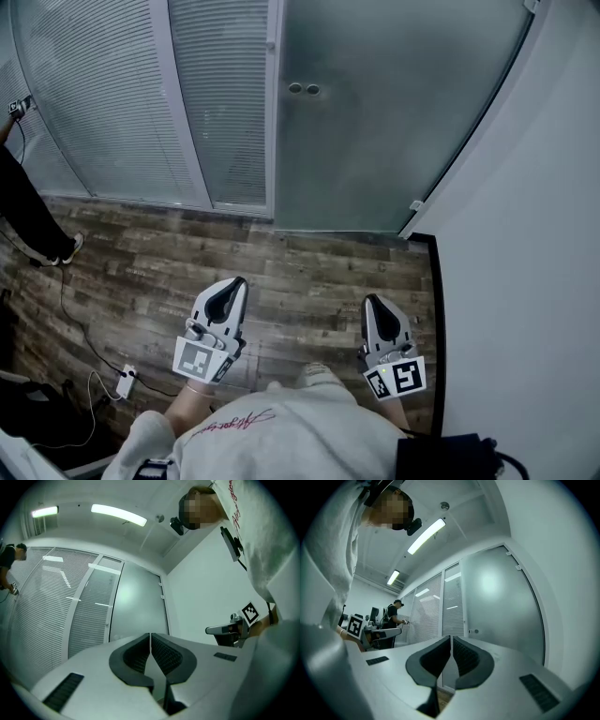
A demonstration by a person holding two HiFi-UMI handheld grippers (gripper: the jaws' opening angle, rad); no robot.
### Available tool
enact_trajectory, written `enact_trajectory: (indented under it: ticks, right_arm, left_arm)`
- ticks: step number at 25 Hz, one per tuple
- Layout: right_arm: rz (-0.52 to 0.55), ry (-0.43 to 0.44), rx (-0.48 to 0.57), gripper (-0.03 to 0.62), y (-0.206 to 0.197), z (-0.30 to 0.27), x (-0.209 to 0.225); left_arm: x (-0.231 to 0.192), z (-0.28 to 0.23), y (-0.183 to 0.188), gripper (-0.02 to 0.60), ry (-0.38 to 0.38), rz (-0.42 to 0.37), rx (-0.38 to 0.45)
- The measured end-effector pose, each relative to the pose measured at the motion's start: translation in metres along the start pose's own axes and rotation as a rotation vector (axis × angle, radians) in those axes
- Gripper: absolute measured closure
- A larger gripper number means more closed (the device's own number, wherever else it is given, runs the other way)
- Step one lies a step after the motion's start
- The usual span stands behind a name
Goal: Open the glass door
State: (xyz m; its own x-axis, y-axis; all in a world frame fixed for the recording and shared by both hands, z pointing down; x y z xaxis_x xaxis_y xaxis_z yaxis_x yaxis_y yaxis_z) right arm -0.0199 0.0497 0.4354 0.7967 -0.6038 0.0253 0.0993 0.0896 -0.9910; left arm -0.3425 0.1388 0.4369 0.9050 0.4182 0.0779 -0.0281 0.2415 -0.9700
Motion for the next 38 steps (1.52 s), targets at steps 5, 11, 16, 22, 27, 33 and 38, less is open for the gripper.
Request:
enact_trajectory:
  ticks: [5,11,16,22,27,33,38]
  right_arm:
    - [-0.01,-0.008,-0.017,0.566,-0.006,-0.013,0.002]
    - [0.005,0.022,-0.019,0.566,-0.009,-0.059,0.009]
    - [-0.002,0.02,-0.007,0.566,-0.015,-0.105,0.024]
    - [0.01,0.045,-0.014,0.566,-0.025,-0.177,0.047]
    - [0.011,0.074,-0.021,0.566,-0.028,-0.246,0.064]
    - [0.026,0.099,-0.021,0.566,-0.032,-0.322,0.078]
    - [0.03,0.116,-0.042,0.566,-0.043,-0.38,0.087]
  left_arm:
    - [-0.012,-0.005,-0.006,0.557,0.0,0.002,-0.007]
    - [-0.039,-0.033,-0.005,0.557,0.003,-0.018,-0.001]
    - [-0.075,-0.062,-0.013,0.557,0.04,0.038,0.037]
    - [-0.123,-0.104,-0.027,0.558,0.089,0.035,0.037]
    - [-0.163,-0.141,-0.047,0.557,0.097,0.006,-0.01]
    - [-0.21,-0.182,-0.051,0.557,0.137,-0.003,0.001]
    - [-0.244,-0.208,-0.055,0.557,0.168,-0.009,0.006]
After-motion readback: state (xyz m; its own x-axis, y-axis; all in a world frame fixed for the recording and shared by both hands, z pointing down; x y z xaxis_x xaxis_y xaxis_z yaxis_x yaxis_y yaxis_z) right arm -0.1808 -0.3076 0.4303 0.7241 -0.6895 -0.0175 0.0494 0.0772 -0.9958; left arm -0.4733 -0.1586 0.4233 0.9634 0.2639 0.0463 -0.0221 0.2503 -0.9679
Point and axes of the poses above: the fingertips, and each gripper's own axes: z backward along the fingers, x to its right, y out of its top, the point moved 10 cm from there along z, backward along the fingers, and after that the axes turned 11 degrees about -y, right-handed, at the moved point
